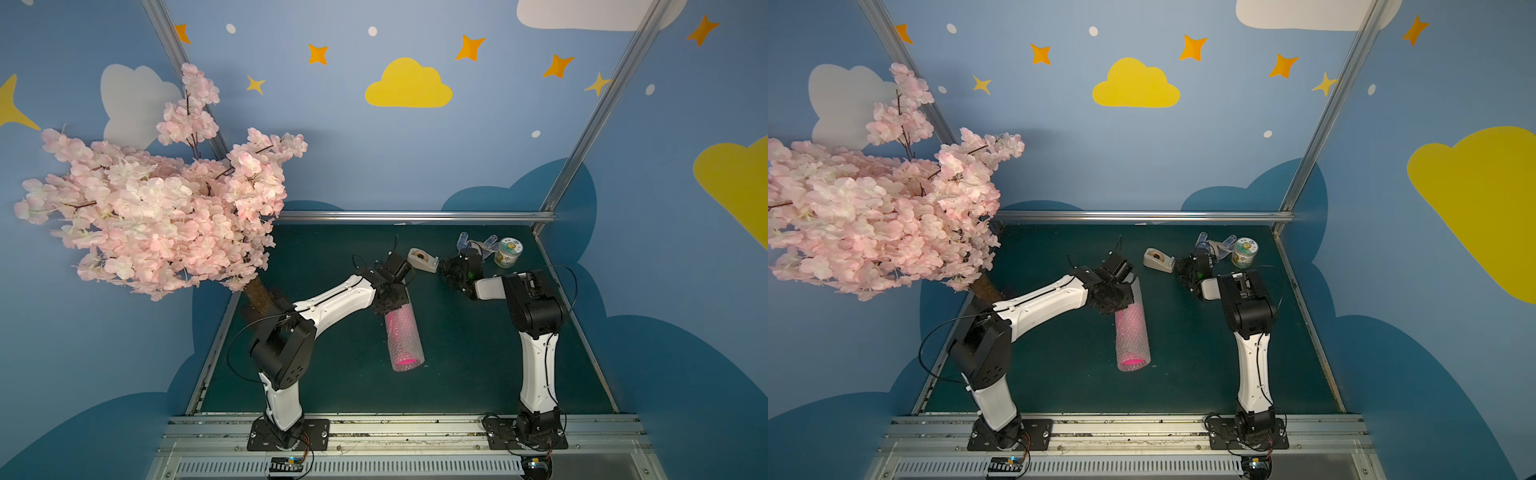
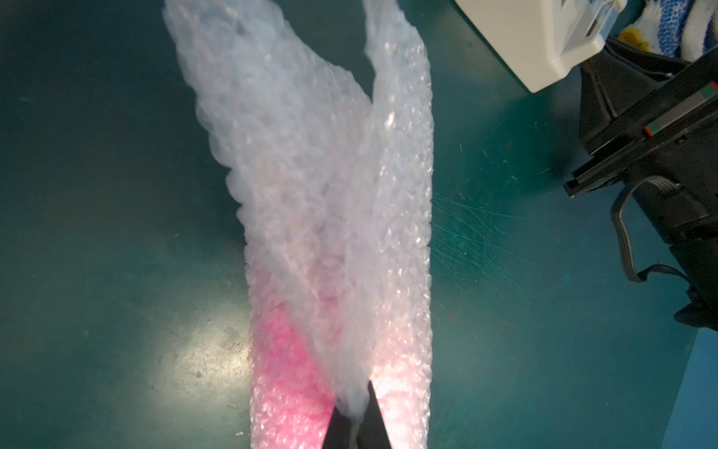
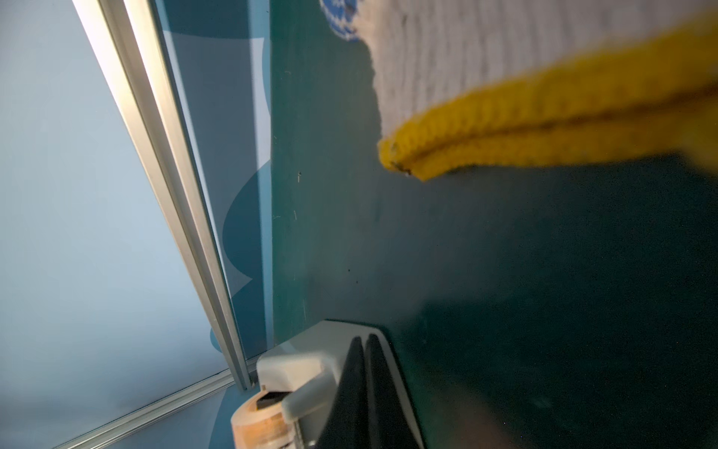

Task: Wrap wine glasses in bubble wrap
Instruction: Tear off the tape using the Tape Cutter.

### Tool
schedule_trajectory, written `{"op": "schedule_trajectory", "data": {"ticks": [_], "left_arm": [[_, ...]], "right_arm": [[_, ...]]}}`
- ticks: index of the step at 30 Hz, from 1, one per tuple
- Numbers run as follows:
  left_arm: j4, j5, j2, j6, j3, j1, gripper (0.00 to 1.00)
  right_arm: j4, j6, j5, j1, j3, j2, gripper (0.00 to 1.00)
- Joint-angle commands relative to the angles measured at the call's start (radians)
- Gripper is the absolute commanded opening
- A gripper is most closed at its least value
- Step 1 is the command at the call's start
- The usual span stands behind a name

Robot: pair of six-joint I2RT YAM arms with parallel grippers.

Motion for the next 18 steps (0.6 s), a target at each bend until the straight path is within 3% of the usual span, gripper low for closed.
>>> {"op": "schedule_trajectory", "data": {"ticks": [1,10,18], "left_arm": [[-0.021,-0.005,0.021,0.003,0.012,0.001,0.02],[-0.019,-0.005,0.025,0.0,0.012,0.001,0.02],[-0.018,0.0,0.031,0.002,0.019,0.002,0.02]], "right_arm": [[-0.211,-0.071,0.058,-0.019,-0.003,0.009,0.0],[-0.302,-0.122,0.076,-0.019,0.017,0.025,0.0],[-0.237,-0.14,0.044,-0.041,-0.03,-0.026,0.0]]}}
